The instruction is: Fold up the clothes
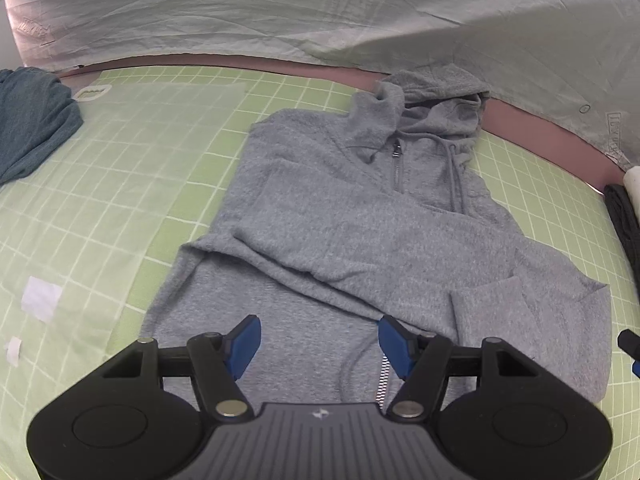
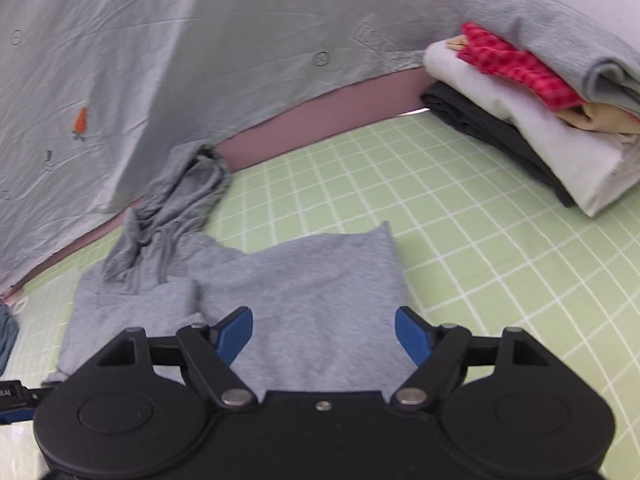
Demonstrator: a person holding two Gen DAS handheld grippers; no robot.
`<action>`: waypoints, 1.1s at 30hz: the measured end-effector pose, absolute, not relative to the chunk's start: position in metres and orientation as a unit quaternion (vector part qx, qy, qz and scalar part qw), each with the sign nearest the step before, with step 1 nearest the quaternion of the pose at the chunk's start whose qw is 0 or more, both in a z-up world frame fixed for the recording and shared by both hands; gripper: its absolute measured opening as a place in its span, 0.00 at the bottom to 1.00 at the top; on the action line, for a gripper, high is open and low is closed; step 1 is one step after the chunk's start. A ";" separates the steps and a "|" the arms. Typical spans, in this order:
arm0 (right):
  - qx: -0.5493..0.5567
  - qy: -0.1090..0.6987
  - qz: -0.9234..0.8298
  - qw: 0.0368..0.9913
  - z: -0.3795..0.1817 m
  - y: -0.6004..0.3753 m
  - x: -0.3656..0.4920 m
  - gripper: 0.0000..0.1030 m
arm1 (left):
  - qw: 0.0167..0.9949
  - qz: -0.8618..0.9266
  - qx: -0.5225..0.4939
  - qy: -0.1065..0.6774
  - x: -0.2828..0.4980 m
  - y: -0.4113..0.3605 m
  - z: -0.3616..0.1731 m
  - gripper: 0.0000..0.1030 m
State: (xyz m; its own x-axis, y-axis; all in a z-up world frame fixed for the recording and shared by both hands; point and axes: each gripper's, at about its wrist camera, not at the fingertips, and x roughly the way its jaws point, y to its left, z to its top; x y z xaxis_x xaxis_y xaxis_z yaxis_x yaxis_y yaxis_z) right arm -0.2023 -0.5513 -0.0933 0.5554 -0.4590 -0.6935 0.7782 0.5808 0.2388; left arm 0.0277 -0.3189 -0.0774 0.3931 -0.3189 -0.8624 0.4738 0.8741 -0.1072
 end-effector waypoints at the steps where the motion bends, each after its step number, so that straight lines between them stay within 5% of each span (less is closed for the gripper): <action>1: 0.266 0.303 -0.386 0.830 -0.099 -0.554 -0.211 0.78 | 0.827 -0.247 0.082 0.498 0.027 -0.327 -0.080 0.64; 13: 0.283 0.360 -0.473 0.752 -0.136 -0.586 -0.266 0.79 | 0.756 -0.358 0.130 0.533 0.001 -0.407 -0.112 0.63; 15: 0.283 0.362 -0.471 0.753 -0.137 -0.588 -0.263 0.79 | 0.749 -0.365 0.139 0.536 -0.003 -0.413 -0.117 0.52; 16: 0.283 0.362 -0.470 0.754 -0.138 -0.589 -0.262 0.79 | 0.746 -0.370 0.142 0.536 -0.005 -0.415 -0.119 0.28; 17: 0.282 0.364 -0.467 0.755 -0.139 -0.589 -0.261 0.79 | 0.746 -0.374 0.147 0.532 -0.008 -0.416 -0.120 0.15; 19: 0.281 0.370 -0.462 0.755 -0.142 -0.588 -0.258 0.79 | 0.751 -0.383 0.158 0.515 -0.012 -0.414 -0.114 0.09; 33: 0.245 0.407 -0.416 0.776 -0.145 -0.569 -0.225 0.79 | 0.859 -0.315 0.124 0.383 0.040 -0.348 -0.037 0.07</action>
